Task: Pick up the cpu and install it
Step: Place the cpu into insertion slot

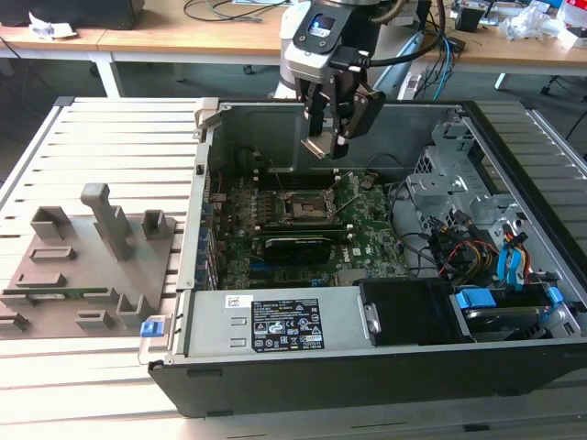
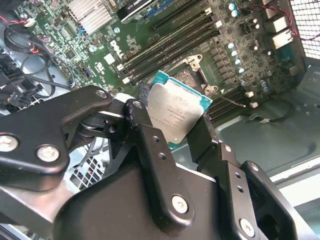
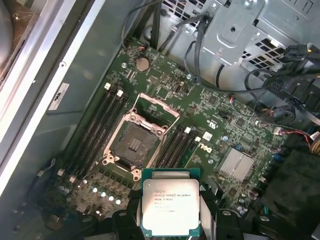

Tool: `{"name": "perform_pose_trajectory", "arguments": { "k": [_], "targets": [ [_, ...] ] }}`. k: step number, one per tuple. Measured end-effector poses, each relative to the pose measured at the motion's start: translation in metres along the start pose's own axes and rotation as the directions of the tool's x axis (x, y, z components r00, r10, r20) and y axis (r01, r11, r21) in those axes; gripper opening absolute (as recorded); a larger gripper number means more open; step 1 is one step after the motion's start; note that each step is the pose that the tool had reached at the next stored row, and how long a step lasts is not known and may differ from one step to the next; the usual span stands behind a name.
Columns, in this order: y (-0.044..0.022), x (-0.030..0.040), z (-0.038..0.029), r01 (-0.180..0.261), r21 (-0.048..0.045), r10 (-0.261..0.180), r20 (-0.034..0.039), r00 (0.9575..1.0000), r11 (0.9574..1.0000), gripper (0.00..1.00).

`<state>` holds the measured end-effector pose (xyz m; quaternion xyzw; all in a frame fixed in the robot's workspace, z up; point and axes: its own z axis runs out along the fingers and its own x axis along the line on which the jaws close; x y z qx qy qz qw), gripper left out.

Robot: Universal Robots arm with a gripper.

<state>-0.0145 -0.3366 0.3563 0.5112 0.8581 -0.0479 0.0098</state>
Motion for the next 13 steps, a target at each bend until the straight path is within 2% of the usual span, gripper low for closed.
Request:
{"name": "perform_pose_trajectory", "arguments": {
  "k": [3,6,8,9,10,13],
  "targets": [
    [0.0,0.0,0.0,-0.025,0.0032,0.025,0.0013,0.9997,0.9997,0.55],
    [0.0001,0.0,0.0,-0.056,0.0052,0.056,-0.0013,0.9984,0.9984,0.55],
    [0.0,0.0,0.0001,-0.078,-0.0006,0.078,-0.019,0.9968,0.997,0.55],
    [0.0,0.0,0.0001,-0.089,-0.0023,0.089,-0.0252,0.9958,0.9961,0.55],
    [0.0,0.0,0.0002,-0.104,-0.0028,0.104,-0.0301,0.9942,0.9946,0.55],
    [0.0,0.0001,0.0004,-0.144,-0.0011,0.144,-0.036,0.9889,0.9895,0.55]
  ]
}}
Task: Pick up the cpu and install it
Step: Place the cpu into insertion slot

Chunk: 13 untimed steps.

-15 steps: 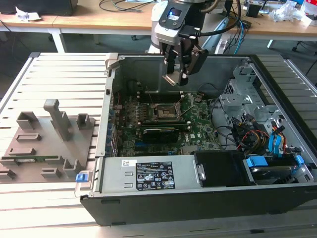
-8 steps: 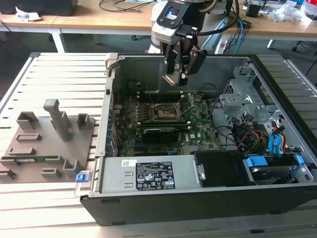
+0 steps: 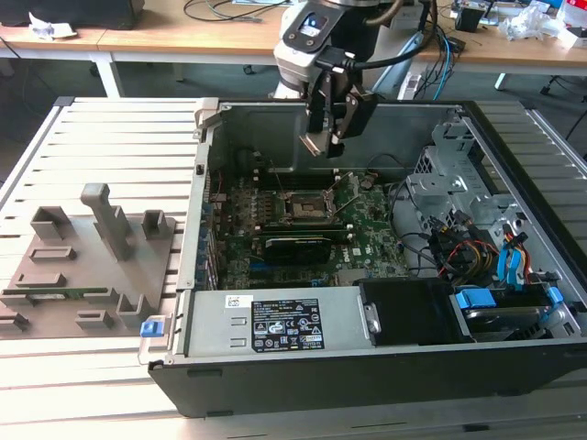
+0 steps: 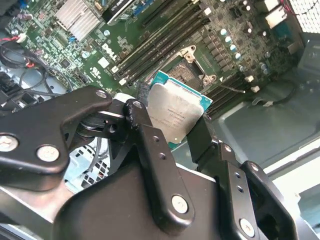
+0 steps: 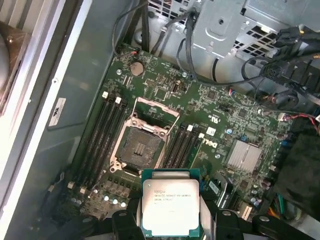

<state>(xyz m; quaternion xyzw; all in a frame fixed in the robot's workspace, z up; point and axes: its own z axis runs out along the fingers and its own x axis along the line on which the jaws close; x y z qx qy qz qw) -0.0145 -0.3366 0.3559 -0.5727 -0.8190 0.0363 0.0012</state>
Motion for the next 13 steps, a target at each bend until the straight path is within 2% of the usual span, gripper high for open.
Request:
{"name": "perform_pose_trajectory", "arguments": {
  "k": [2,4,5,6,8,9,10,12,13],
  "targets": [
    [0.0,0.0,0.0001,-0.039,0.0016,0.039,-0.0023,0.9992,0.9992,0.55],
    [0.0,0.0,0.0004,-0.097,0.0041,0.097,-0.0058,0.9953,0.9953,0.55],
    [0.0,0.0,0.0006,-0.128,0.0056,0.128,-0.0075,0.9917,0.9917,0.55],
    [0.0,0.0,0.0007,-0.166,0.0075,0.166,-0.0095,0.9862,0.9862,0.55],
    [0.0,0.0,0.0009,-0.205,0.0095,0.205,-0.0117,0.9787,0.9787,0.55],
    [0.0001,0.0,0.001,-0.235,0.0111,0.235,-0.0132,0.9718,0.9719,0.55],
    [0.0001,0.0,0.001,-0.251,0.0119,0.251,-0.0139,0.9678,0.9679,0.55],
    [0.0001,0.0,0.001,-0.256,0.0123,0.257,-0.0143,0.9664,0.9665,0.55],
    [0.0001,-0.0001,0.0012,-0.258,0.0017,0.258,-0.0131,0.9662,0.9663,0.55]
  ]
}}
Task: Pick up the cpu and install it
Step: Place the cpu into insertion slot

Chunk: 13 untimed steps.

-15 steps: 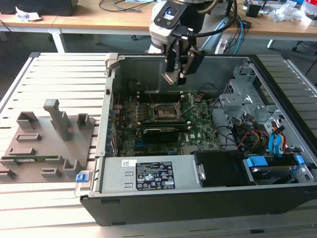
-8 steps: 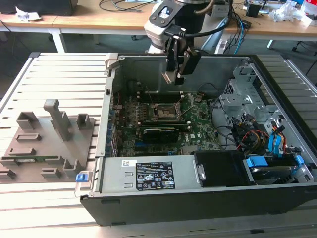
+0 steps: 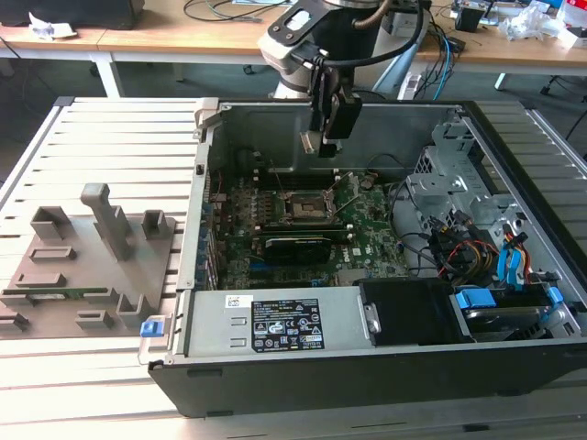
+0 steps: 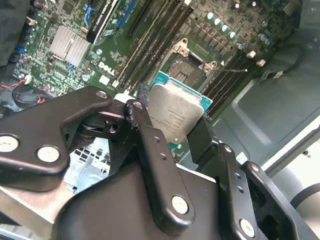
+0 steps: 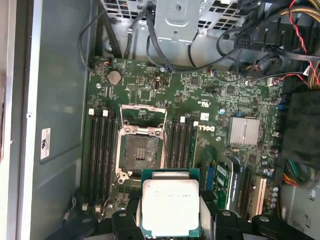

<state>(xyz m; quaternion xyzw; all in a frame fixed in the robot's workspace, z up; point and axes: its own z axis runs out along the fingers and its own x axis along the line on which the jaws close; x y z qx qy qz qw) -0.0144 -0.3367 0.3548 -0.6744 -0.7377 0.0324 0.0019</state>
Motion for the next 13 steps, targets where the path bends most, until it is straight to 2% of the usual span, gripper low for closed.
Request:
{"name": "perform_pose_trajectory", "arguments": {
  "k": [2,3,5,6,10,13],
  "targets": [
    [0.0,0.0001,0.0003,-0.001,-0.0242,0.001,0.002,1.0,0.9997,0.55],
    [0.0,0.0001,0.0004,-0.001,-0.0291,0.002,0.0023,1.0,0.9996,0.55],
    [0.0,0.0001,0.0003,-0.002,-0.0333,0.002,0.003,1.0,0.9994,0.55],
    [0.0,0.0001,0.0003,-0.002,-0.0391,0.002,0.0035,1.0,0.9992,0.55],
    [0.0,0.0003,0.0004,-0.002,-0.0391,0.002,0.0036,1.0,0.9992,0.55],
    [0.0001,0.0004,0.0033,-0.002,-0.0391,0.002,0.0036,1.0,0.9992,0.55]
  ]
}}
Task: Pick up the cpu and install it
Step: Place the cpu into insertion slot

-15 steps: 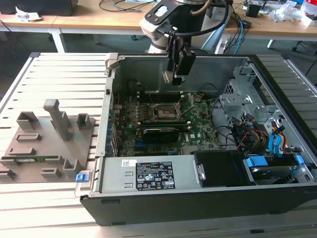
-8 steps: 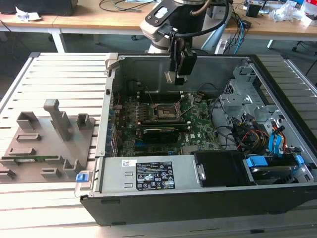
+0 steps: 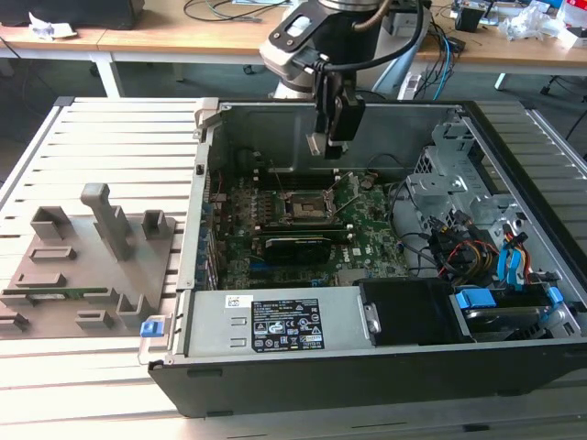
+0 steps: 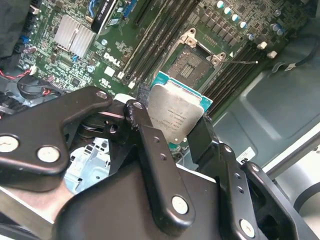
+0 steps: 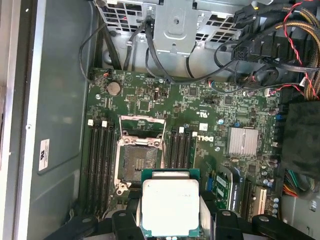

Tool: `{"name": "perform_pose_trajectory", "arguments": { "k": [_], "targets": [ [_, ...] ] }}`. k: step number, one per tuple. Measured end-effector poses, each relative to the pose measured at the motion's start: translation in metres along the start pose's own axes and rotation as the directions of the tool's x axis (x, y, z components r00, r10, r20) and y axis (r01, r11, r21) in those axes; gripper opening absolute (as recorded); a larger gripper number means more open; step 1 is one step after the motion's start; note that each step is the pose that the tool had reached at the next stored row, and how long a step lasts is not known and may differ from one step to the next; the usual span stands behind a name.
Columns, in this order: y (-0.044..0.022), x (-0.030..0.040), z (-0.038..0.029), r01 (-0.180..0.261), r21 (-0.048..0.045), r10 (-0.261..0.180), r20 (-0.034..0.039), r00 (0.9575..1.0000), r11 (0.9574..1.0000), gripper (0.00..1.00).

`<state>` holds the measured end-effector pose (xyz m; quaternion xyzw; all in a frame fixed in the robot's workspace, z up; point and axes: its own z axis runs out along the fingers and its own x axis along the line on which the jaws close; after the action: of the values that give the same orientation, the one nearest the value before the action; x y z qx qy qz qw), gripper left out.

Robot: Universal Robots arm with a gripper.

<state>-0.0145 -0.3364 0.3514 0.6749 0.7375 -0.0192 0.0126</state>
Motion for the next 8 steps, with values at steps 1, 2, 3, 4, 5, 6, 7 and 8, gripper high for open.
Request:
{"name": "perform_pose_trajectory", "arguments": {
  "k": [1,2,3,4,5,6,7,8],
  "targets": [
    [0.0,0.0001,0.0016,0.0,0.0001,0.0,0.0,1.0,1.0,0.55],
    [0.0,0.0003,0.0027,0.0,0.0001,0.0,0.0006,1.0,1.0,0.55],
    [0.0001,0.001,0.004,0.0,0.0002,0.0,0.0021,1.0,1.0,0.55],
    [0.0002,0.0018,0.0053,0.0,0.0001,0.0,0.0023,1.0,1.0,0.55],
    [0.0003,0.0023,0.0065,0.0,0.0002,0.0,0.0024,1.0,1.0,0.55],
    [0.0003,0.0026,0.0073,0.0,0.0001,0.0,0.0024,1.0,1.0,0.55],
    [0.0003,0.0029,0.0081,0.0,0.0002,0.0,0.0025,1.0,1.0,0.55],
    [0.0004,0.0031,0.0089,0.0,0.0003,0.0,0.0026,1.0,1.0,0.55]
  ]
}}
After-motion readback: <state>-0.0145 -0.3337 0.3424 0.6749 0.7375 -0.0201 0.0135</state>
